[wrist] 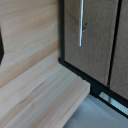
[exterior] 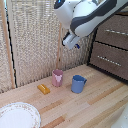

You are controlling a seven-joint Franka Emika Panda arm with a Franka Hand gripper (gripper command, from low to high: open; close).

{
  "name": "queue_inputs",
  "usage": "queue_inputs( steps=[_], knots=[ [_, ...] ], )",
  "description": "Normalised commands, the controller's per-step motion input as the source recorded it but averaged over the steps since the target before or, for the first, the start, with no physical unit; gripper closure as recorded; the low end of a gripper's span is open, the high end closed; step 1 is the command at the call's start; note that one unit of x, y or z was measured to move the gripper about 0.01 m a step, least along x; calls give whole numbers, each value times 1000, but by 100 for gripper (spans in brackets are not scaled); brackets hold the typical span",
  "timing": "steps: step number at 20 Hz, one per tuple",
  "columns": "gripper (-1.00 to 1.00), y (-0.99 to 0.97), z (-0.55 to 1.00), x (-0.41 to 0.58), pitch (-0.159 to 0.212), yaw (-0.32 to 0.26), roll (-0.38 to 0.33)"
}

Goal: Kindly get your arm to the topmost drawer handle. Get a good grip on it, then softly pull to open it.

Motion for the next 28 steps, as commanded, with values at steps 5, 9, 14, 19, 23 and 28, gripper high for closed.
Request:
queue_inputs(
  steps=[5, 9, 14, 19, 23, 28],
  knots=[
    [-100, -368, -124, 27, -20, 57, -375],
    [-100, -436, 26, -39, -20, 82, -319],
    [-100, -546, 245, -157, -30, 90, -227],
    [-100, -545, 367, -207, -50, 112, -184],
    [-100, -572, 382, -193, -44, 118, -156],
    [-100, -586, 191, -65, -4, 136, -131]
  ],
)
